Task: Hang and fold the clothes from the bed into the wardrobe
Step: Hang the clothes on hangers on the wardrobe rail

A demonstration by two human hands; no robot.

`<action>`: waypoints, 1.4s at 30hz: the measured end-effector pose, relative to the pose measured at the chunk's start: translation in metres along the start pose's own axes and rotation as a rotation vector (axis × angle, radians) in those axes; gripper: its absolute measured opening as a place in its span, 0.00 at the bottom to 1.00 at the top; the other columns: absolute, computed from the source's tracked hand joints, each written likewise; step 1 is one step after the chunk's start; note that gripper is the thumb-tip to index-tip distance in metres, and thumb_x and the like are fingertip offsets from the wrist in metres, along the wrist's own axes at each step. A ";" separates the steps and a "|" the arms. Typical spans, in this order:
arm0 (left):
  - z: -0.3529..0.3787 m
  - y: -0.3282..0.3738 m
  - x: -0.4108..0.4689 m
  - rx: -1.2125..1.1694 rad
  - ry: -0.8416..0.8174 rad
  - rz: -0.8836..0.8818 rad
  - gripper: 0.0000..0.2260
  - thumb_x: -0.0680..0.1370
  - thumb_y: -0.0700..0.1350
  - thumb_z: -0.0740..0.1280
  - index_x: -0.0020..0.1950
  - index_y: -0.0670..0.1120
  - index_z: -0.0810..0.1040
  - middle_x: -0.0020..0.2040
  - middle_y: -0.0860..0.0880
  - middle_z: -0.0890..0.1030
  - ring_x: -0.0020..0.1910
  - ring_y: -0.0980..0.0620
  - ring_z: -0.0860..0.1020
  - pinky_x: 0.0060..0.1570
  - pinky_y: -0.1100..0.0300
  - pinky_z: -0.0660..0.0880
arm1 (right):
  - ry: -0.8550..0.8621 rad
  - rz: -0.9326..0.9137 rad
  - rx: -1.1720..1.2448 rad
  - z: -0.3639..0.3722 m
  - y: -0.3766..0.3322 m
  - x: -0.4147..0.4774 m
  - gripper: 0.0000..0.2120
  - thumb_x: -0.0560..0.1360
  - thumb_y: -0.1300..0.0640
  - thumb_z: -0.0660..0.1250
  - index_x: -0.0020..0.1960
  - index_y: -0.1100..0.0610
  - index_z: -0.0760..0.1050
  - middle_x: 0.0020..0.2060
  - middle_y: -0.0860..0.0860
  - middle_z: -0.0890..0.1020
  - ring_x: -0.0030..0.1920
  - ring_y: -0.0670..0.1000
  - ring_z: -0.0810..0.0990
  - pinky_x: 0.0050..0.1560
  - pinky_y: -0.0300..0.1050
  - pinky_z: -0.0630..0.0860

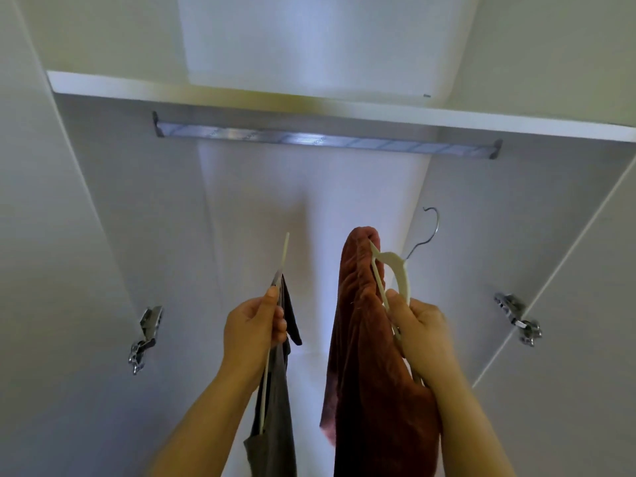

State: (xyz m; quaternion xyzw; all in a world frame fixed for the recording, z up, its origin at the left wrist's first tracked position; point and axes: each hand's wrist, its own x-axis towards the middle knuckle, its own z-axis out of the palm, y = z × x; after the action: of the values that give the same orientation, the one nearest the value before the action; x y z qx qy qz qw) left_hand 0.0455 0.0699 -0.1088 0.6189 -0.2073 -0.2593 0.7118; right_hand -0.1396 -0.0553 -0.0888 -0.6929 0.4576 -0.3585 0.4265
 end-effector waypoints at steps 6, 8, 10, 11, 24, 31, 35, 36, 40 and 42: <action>-0.009 0.020 0.065 0.059 0.058 0.084 0.16 0.80 0.51 0.64 0.39 0.40 0.79 0.28 0.49 0.79 0.25 0.58 0.77 0.28 0.69 0.75 | 0.027 -0.033 -0.019 0.032 -0.007 0.040 0.30 0.76 0.39 0.60 0.33 0.65 0.73 0.21 0.50 0.72 0.22 0.45 0.70 0.26 0.41 0.71; -0.013 0.022 0.081 0.074 0.090 0.101 0.16 0.80 0.51 0.64 0.39 0.41 0.79 0.29 0.49 0.79 0.25 0.58 0.77 0.29 0.68 0.75 | -0.002 -0.029 -0.043 0.043 -0.006 0.048 0.31 0.75 0.37 0.60 0.35 0.66 0.74 0.23 0.51 0.73 0.23 0.46 0.70 0.29 0.43 0.73; -0.017 0.023 0.096 0.098 0.116 0.110 0.16 0.80 0.51 0.64 0.39 0.42 0.79 0.30 0.48 0.79 0.25 0.59 0.76 0.30 0.68 0.75 | -0.026 -0.025 -0.060 0.051 -0.009 0.057 0.30 0.75 0.36 0.59 0.35 0.63 0.77 0.22 0.50 0.75 0.22 0.45 0.71 0.30 0.43 0.74; -0.018 0.024 0.103 0.117 0.128 0.114 0.16 0.80 0.52 0.64 0.39 0.42 0.79 0.31 0.48 0.79 0.25 0.59 0.77 0.29 0.69 0.75 | -0.032 -0.031 -0.063 0.055 -0.012 0.061 0.29 0.75 0.36 0.60 0.35 0.61 0.78 0.22 0.50 0.75 0.22 0.45 0.72 0.29 0.43 0.74; -0.022 0.057 0.193 0.103 0.260 0.052 0.16 0.79 0.51 0.67 0.36 0.44 0.82 0.30 0.49 0.83 0.29 0.55 0.81 0.40 0.60 0.79 | -0.066 -0.199 -0.032 0.102 -0.038 0.125 0.27 0.80 0.43 0.59 0.34 0.63 0.75 0.21 0.48 0.72 0.22 0.43 0.71 0.31 0.41 0.72; -0.016 0.097 0.230 0.028 0.321 0.116 0.15 0.79 0.49 0.67 0.36 0.42 0.80 0.32 0.45 0.84 0.34 0.50 0.81 0.40 0.60 0.79 | -0.129 -0.182 -0.030 0.113 -0.036 0.138 0.25 0.81 0.44 0.58 0.28 0.53 0.73 0.19 0.44 0.74 0.21 0.42 0.73 0.30 0.36 0.70; -0.014 0.110 0.243 0.004 0.341 0.149 0.15 0.80 0.48 0.66 0.37 0.41 0.80 0.37 0.43 0.84 0.35 0.50 0.80 0.37 0.61 0.78 | -0.146 -0.181 -0.020 0.111 -0.040 0.145 0.25 0.81 0.45 0.58 0.28 0.53 0.73 0.19 0.43 0.74 0.21 0.40 0.73 0.30 0.35 0.68; -0.013 0.113 0.245 -0.012 0.347 0.159 0.15 0.80 0.48 0.66 0.37 0.41 0.79 0.37 0.43 0.83 0.34 0.50 0.79 0.36 0.62 0.78 | -0.145 -0.183 -0.015 0.111 -0.040 0.146 0.25 0.81 0.45 0.58 0.28 0.53 0.72 0.19 0.43 0.73 0.21 0.40 0.72 0.30 0.35 0.68; -0.011 0.121 0.256 -0.081 0.360 0.172 0.15 0.81 0.46 0.65 0.37 0.40 0.78 0.28 0.48 0.81 0.26 0.55 0.78 0.30 0.66 0.77 | -0.141 -0.194 -0.013 0.107 -0.040 0.149 0.25 0.81 0.45 0.58 0.27 0.52 0.71 0.18 0.43 0.72 0.20 0.39 0.71 0.29 0.35 0.67; -0.010 0.122 0.261 -0.140 0.342 0.158 0.14 0.81 0.43 0.65 0.37 0.39 0.77 0.24 0.49 0.80 0.24 0.56 0.78 0.30 0.67 0.78 | -0.137 -0.200 -0.028 0.104 -0.039 0.150 0.25 0.81 0.45 0.58 0.27 0.51 0.71 0.18 0.42 0.73 0.21 0.38 0.72 0.28 0.32 0.65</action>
State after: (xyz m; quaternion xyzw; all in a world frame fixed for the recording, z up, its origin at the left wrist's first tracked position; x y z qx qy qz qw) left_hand 0.2687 -0.0737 0.0033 0.5849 -0.1130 -0.1073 0.7960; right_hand 0.0143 -0.1600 -0.0767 -0.7639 0.3612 -0.3446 0.4090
